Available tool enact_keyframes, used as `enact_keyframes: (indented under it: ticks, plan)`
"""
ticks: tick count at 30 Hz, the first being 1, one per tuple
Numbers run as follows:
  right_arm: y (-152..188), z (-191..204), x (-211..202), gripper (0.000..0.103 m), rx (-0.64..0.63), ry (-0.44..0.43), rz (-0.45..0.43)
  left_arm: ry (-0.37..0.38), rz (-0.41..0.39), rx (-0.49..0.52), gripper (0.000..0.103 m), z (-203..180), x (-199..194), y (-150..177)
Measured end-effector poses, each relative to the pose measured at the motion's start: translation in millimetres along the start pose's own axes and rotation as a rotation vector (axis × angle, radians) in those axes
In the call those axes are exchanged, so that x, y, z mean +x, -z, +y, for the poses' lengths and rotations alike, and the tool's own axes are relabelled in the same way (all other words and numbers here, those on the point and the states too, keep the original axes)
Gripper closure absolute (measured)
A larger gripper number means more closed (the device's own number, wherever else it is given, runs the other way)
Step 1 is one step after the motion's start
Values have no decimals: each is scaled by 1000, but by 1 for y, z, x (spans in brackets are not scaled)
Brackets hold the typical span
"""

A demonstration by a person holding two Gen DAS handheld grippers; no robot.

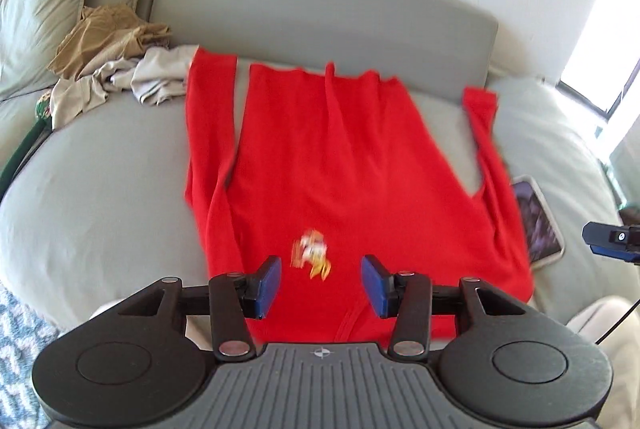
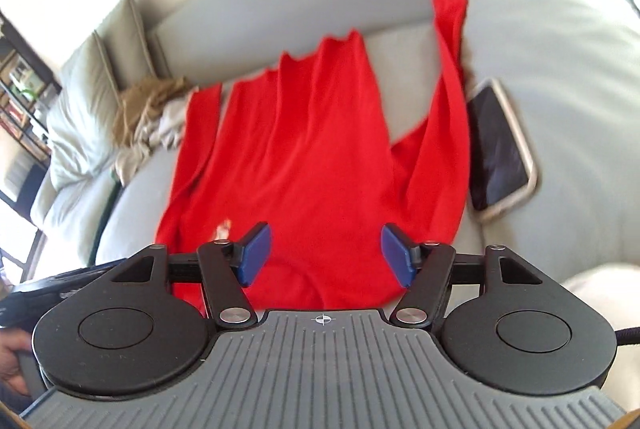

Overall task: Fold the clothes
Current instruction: 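Grasp the sleeve cuff with the right gripper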

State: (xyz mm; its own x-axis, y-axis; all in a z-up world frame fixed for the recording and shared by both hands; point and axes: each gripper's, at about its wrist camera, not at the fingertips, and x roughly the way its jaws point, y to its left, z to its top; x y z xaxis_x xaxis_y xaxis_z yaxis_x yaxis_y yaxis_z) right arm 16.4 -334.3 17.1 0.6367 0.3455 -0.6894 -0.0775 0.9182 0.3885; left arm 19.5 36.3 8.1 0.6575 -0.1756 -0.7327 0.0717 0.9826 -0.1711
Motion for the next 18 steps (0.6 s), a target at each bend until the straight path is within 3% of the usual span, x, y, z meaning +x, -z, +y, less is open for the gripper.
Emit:
enact_keyframes:
  ticks: [10, 12, 14, 16, 18]
  plan:
    - [-120, -12, 33, 33, 19, -15, -91, -42, -127, -5, 54, -14, 33, -69]
    - [-142, -17, 55, 21, 40, -12, -93, -36, -124, -3, 54, -17, 49, -77]
    - [-163, -31, 85, 18, 92, -1, -94, -20, -113, -3, 54, -22, 67, -84]
    - [-184, -48, 119, 18, 153, 22, -87, -10, -97, 3, 54, -28, 88, -89]
    - [-201, -64, 155, 37, 186, 75, -91, -4, -88, 3, 54, -35, 105, -93]
